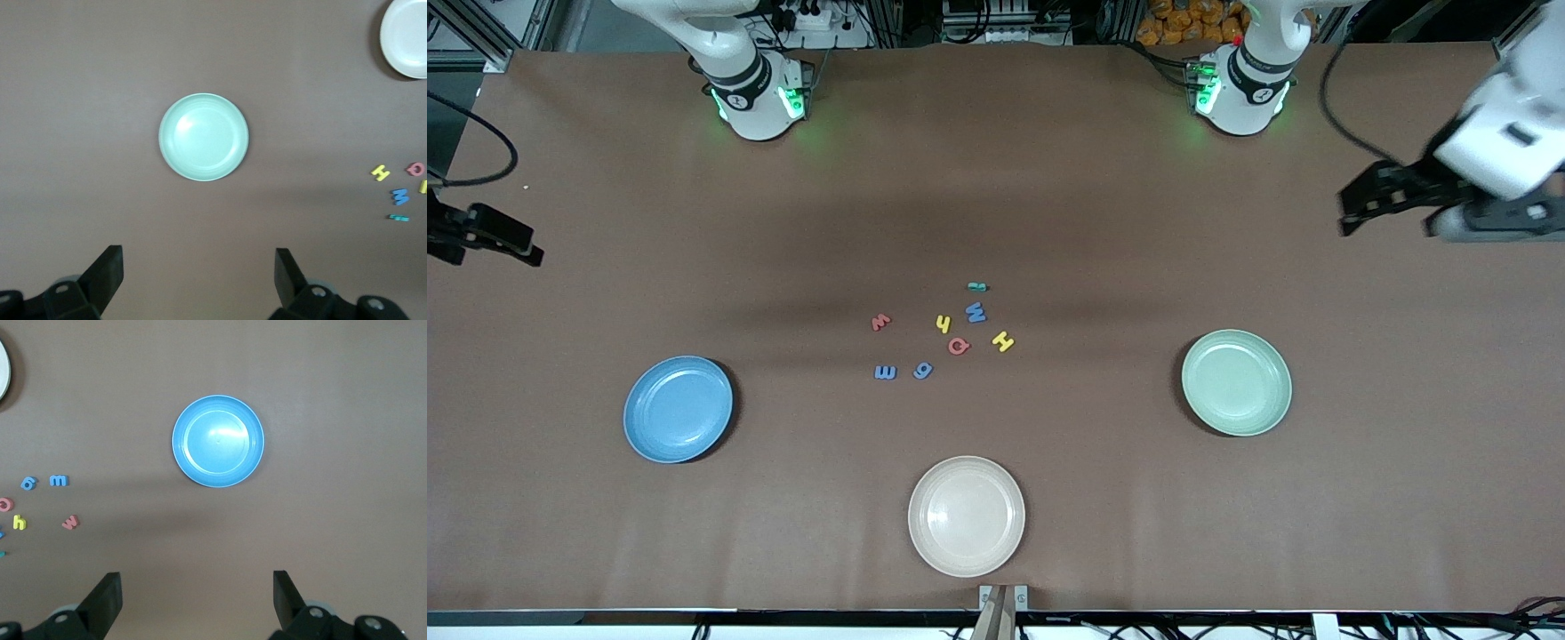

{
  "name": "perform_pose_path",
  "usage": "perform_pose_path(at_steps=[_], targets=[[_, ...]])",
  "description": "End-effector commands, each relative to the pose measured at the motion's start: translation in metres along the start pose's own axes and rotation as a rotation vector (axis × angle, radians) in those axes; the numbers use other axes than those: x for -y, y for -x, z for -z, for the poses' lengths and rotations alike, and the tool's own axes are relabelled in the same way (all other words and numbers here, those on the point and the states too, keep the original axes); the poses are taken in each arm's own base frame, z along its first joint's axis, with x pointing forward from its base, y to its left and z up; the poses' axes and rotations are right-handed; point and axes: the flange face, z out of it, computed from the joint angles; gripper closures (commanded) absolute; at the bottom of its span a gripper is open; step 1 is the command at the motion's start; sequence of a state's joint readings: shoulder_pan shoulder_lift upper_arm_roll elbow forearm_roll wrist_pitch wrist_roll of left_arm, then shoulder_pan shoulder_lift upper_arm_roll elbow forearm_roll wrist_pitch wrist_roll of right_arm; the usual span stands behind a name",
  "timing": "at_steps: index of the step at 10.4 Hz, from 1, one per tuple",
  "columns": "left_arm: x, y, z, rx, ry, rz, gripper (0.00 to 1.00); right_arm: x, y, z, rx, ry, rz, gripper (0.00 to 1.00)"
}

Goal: Sort upper and lower case letters into plates
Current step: 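Move both grippers from rest toward the foam letters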

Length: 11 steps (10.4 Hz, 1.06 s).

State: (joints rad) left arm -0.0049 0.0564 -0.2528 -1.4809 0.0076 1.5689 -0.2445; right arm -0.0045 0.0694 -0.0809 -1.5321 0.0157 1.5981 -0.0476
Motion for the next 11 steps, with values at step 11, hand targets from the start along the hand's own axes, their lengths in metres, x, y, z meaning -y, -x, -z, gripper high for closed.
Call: perform_pose_path(at_steps=[11], targets=[[-0.334,0.068,-0.232,0.04,0.037,0.288,0.0,0.07,-0.072,-0.179,0.11,0.008,0.065,0.0]])
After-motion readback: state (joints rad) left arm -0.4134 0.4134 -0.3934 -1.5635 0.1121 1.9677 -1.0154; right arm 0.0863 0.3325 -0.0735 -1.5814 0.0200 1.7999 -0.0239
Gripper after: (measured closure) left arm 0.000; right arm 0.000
